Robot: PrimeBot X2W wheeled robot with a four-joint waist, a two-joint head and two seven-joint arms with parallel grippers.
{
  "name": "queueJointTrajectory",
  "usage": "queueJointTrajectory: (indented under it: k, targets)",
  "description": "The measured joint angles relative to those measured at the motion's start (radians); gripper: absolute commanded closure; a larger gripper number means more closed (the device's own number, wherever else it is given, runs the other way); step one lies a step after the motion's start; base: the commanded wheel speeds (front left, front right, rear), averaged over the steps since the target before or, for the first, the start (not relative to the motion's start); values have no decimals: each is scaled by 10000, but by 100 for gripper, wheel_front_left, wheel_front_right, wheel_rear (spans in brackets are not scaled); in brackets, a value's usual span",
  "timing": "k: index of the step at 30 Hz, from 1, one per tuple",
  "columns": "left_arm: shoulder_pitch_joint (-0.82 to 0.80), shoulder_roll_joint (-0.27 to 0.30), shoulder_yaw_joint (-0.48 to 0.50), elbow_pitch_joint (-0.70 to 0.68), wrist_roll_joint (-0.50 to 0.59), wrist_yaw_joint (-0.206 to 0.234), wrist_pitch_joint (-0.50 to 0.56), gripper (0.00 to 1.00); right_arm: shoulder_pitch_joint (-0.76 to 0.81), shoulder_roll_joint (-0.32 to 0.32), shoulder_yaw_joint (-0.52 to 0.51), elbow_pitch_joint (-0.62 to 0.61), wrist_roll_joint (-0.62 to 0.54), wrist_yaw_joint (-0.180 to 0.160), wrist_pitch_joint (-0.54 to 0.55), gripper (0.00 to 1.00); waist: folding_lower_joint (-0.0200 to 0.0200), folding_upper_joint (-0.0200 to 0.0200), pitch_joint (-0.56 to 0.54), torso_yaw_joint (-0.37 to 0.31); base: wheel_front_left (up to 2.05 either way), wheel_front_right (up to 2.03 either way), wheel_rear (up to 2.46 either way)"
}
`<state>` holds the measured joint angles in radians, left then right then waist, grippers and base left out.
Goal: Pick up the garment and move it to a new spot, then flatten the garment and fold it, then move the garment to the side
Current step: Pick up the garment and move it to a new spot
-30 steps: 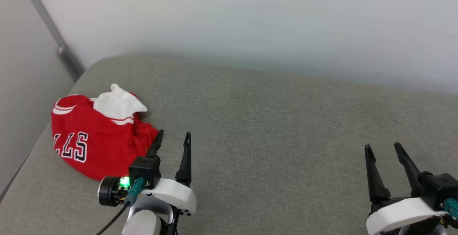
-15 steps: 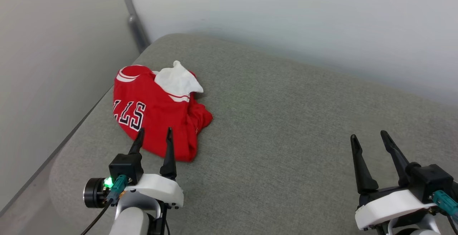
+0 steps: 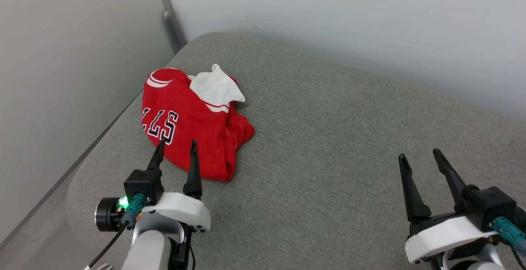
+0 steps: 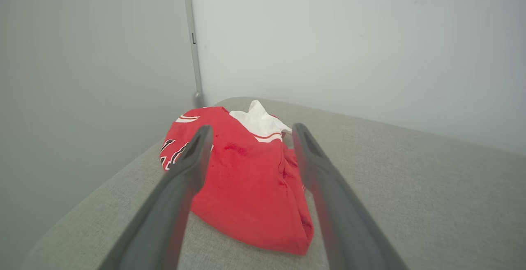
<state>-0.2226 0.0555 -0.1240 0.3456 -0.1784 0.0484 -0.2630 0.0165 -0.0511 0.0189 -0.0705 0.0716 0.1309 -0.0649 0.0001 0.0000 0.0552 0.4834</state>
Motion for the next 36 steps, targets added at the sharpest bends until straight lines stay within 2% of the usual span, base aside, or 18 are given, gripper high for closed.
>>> queueJointTrajectory:
  k: [7,12,15,19,26,31,36]
  targets:
    - [-1546,128,79,357,-40,-75,180,0,-298,2,96,-40,-63,0,171,0,-1,0,328,-268,0,0,0]
    - [-3496,802,407,853,-387,-520,1127,0,-685,2,249,-153,-203,0,286,0,-1,0,775,-738,0,0,0]
    - [-4627,1350,633,1248,-602,-756,2098,0,-937,4,314,-234,-282,0,291,0,-1,0,1132,-1114,0,0,0]
    - [-5664,2349,895,2194,-945,-1131,4077,0,-1309,4,414,-286,-382,0,232,0,-1,0,1660,-1699,0,0,0]
    - [-6121,3774,1214,4128,-1956,-1595,7864,0,-1905,2,447,-17,-174,0,-52,0,0,0,2626,-2696,0,0,0]
    - [-6035,4165,1313,5039,-2734,-1716,9672,0,-2233,2,514,347,-35,0,-242,0,0,0,3183,-3261,0,0,0]
    - [-5851,4330,1664,5530,-3475,-1733,10594,0,-2461,2,577,579,-4,0,-407,0,-1,0,3511,-3634,0,0,0]
